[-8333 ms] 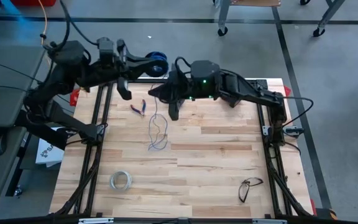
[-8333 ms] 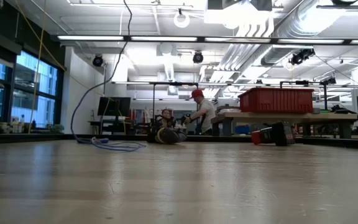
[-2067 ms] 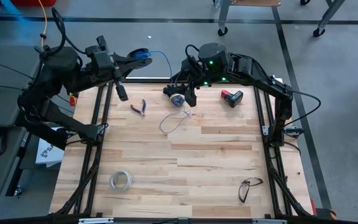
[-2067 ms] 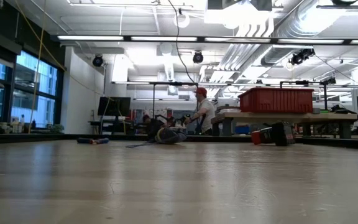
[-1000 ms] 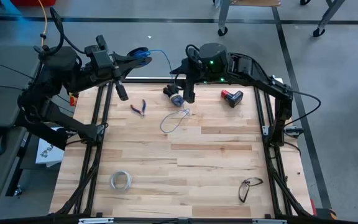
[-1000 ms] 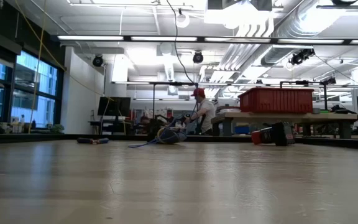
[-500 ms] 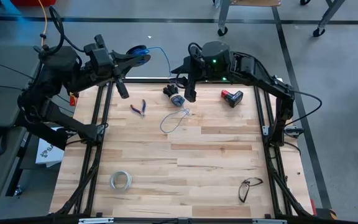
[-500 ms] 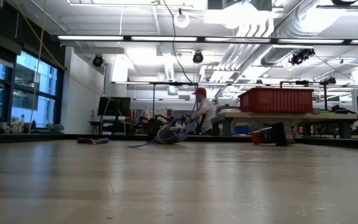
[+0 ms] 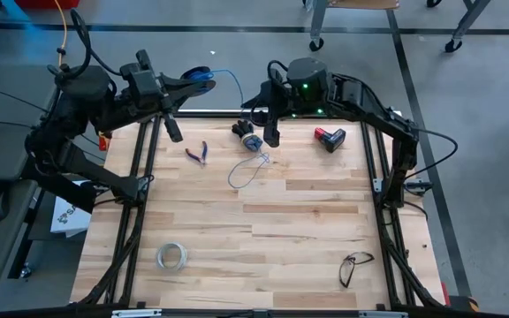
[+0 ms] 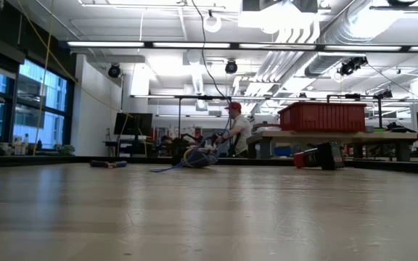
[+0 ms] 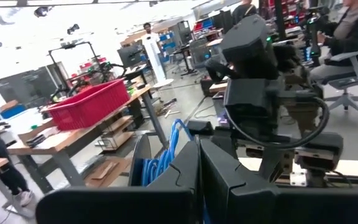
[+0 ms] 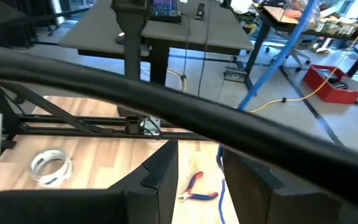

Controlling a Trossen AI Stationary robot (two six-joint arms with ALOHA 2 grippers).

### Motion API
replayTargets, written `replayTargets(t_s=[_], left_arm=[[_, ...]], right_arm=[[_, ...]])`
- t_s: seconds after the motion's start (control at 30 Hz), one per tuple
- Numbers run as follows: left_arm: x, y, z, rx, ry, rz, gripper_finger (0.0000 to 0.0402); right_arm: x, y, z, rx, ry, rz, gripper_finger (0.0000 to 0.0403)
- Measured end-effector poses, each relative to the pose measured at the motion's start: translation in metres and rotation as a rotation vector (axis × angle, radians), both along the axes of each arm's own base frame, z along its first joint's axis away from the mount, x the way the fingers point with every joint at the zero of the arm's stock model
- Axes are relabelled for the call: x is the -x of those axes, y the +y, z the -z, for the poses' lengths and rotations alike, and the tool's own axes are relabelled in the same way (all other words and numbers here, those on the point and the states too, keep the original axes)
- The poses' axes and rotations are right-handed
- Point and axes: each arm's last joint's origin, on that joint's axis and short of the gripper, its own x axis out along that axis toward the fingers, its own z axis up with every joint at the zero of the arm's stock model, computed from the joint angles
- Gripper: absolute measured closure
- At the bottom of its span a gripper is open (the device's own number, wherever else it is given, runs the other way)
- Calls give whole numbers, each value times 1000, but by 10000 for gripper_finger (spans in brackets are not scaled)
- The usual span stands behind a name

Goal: Coil cords
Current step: Coil the blue wire onto the black spool

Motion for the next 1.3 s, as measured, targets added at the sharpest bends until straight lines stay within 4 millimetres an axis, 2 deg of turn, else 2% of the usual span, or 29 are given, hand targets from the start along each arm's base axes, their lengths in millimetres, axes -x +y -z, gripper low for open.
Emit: replayTargets(t_s=[0.3,0.5,0.87,1.3], left_arm=[[0,-1,0,19,-12,33,401],[0,-1,0,20,-11,37,401],[-1,-1,0,45,-25,49,401],[-5,-4,-4,42,-74,154,401]], right_arm=[[0,5,0,-15,-2,-51,286],[4,6,5,6,69,-41,286],[19,8,-10,13,22,-38,286],[20,7,-9,38,38,9,286]])
